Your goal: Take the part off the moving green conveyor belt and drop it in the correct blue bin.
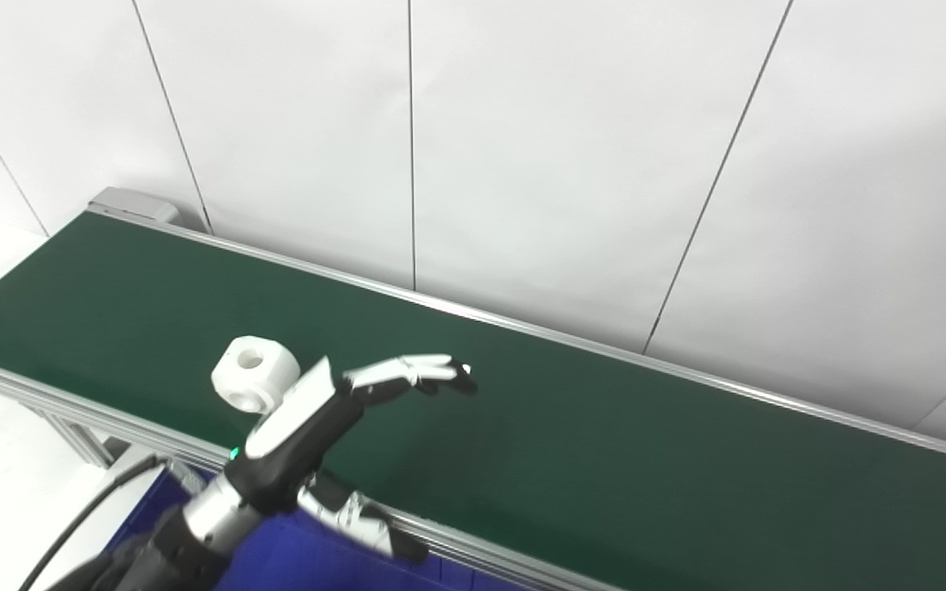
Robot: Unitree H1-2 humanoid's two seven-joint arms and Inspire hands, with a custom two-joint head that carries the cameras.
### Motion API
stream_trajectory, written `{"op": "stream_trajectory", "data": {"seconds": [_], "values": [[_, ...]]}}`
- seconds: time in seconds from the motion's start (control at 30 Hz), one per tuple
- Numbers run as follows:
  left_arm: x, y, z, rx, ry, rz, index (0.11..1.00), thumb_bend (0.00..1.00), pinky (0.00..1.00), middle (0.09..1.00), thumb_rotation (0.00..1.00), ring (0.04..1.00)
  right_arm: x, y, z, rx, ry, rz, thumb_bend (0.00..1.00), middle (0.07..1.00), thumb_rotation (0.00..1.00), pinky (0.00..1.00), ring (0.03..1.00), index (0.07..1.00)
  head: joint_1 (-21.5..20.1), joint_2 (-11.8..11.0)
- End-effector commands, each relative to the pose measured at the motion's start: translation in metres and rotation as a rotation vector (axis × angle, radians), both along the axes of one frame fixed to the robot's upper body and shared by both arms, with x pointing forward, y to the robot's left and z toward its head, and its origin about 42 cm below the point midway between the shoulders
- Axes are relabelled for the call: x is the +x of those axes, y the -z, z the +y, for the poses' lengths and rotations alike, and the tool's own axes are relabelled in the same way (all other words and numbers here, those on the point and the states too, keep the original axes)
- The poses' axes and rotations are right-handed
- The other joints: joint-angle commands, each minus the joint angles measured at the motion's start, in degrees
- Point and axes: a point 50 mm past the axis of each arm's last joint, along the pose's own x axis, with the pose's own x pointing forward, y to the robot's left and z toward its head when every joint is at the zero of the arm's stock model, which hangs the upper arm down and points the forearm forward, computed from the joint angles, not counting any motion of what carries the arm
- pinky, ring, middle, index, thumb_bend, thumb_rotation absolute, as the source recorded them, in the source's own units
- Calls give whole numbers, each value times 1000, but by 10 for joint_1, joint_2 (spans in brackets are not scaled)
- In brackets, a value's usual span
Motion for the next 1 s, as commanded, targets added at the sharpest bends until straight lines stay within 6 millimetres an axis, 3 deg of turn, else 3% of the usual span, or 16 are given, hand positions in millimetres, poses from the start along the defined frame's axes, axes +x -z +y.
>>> {"op": "stream_trajectory", "data": {"seconds": [0.0, 0.13, 0.27, 0.47, 0.67, 0.97], "values": [[17, -10, 8, 68, -16, -24, 809, 720, 715, 860, 431, 804, 4, -8, 1, 37, -3, -69, 886, 927, 354, 922, 908, 995, 5, 2], [46, -12, 27, 133, -65, 27, 820, 678, 702, 884, 236, 816, 5, -9, -1, 47, -4, -72, 879, 940, 339, 947, 922, 1000, 15, 6], [66, -15, 42, 204, -106, 97, 838, 677, 724, 904, 176, 841, 7, -8, -4, 45, -8, -77, 875, 942, 350, 951, 924, 1000, 23, 5], [89, -10, 68, 316, -234, 220, 877, 718, 818, 933, 210, 907, 11, -7, -7, 38, -21, -78, 871, 942, 363, 953, 925, 1000, 28, 4], [110, 3, 93, 392, -323, 322, 899, 799, 873, 951, 165, 945, 13, -5, -10, 45, -13, -75, 870, 943, 358, 967, 931, 1000, 29, 3], [121, 18, 113, 480, -386, 447, 909, 901, 939, 974, 135, 969, 15, -4, -12, 39, -8, -79, 872, 936, 363, 972, 926, 1000, 32, 3]]}}
